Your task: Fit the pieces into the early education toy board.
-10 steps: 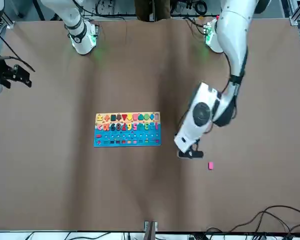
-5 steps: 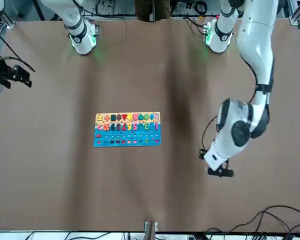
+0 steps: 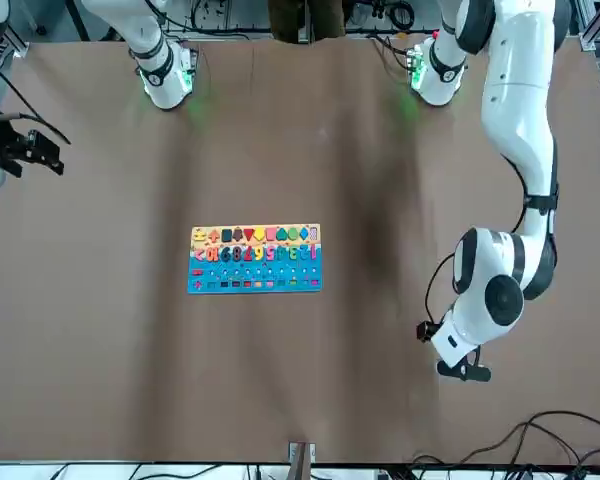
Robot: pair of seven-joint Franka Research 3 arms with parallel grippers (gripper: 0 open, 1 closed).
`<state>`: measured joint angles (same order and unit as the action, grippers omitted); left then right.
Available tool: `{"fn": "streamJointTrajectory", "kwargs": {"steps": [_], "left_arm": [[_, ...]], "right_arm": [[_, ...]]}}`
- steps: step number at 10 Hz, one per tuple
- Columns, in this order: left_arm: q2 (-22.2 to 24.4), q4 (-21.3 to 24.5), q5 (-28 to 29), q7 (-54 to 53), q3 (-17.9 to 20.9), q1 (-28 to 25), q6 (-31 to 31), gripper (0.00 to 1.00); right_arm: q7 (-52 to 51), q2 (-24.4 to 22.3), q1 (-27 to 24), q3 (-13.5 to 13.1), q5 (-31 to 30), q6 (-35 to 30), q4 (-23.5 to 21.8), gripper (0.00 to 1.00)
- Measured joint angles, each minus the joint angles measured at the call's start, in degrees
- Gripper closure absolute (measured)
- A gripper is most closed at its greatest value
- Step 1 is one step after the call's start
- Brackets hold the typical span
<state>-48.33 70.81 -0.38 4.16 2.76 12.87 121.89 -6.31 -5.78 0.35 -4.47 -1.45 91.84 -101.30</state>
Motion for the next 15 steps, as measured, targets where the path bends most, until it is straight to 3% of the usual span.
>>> {"fn": "streamJointTrajectory", "kwargs": {"steps": [3,6,15], "left_arm": [[-3.1,-0.5,0.0,4.0,0.2,0.2,0.2,0.06],[-4.7,1.2,0.0,7.3,0.2,1.5,4.9,0.0],[-4.6,5.5,0.0,7.0,0.2,1.4,6.8,0.12]], "right_arm": [[0.0,0.0,0.0,0.0,0.0,0.0,0.0,0.01],[0.0,0.0,0.0,0.0,0.0,0.0,0.0,0.01],[0.0,0.1,0.0,0.0,0.0,0.0,0.0,0.01]]}}
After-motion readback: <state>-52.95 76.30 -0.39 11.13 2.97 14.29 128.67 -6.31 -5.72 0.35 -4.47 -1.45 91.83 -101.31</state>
